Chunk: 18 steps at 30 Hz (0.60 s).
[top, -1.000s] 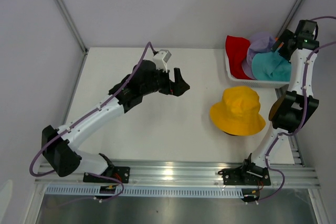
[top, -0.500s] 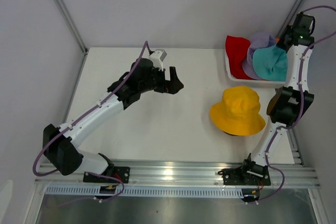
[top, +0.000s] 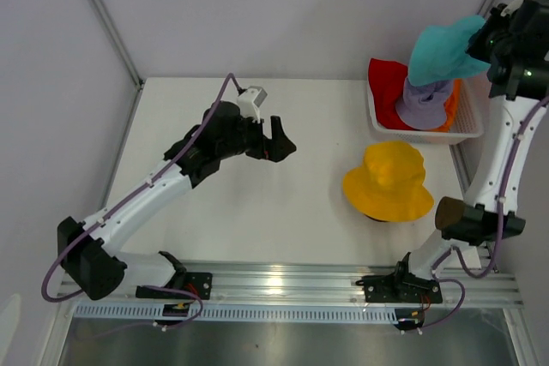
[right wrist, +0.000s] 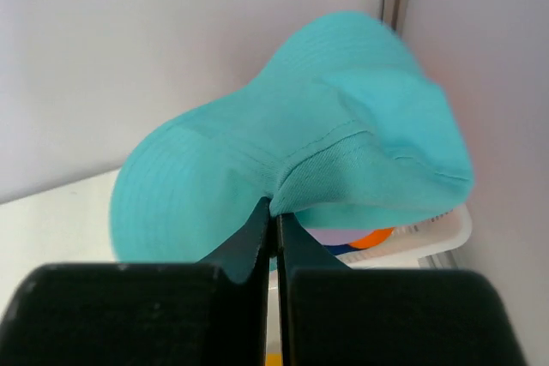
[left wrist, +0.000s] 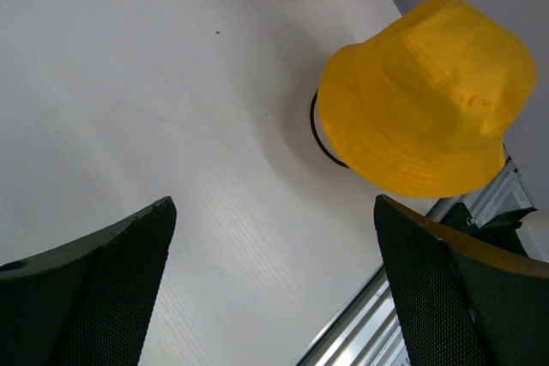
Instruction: Stack the hats
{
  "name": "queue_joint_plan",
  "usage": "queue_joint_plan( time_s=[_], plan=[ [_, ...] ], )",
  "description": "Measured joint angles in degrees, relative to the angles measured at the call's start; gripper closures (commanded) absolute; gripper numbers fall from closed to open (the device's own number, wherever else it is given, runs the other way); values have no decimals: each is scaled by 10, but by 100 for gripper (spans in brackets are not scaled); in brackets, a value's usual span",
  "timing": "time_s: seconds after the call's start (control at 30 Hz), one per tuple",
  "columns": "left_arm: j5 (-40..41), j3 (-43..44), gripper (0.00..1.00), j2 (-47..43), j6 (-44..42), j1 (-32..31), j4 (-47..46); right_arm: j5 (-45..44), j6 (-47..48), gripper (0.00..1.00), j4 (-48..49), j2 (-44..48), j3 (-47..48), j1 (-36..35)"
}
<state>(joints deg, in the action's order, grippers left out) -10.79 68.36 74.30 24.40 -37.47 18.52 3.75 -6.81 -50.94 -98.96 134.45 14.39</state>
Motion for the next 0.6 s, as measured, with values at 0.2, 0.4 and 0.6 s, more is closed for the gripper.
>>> queue_joint_plan(
  time_s=[0.2, 0.4, 0.6],
  plan=[
    [-26, -21, 0, -48, 11, 0, -5, 68, -7, 100, -49, 134, 16, 2],
    [-34, -20, 0, -73, 11, 0, -8, 132, -14, 100, -108, 209, -17, -21],
    [-34, -21, 1, -92, 12, -3, -8, 104, -14, 100, -183, 241, -69, -44]
  ],
)
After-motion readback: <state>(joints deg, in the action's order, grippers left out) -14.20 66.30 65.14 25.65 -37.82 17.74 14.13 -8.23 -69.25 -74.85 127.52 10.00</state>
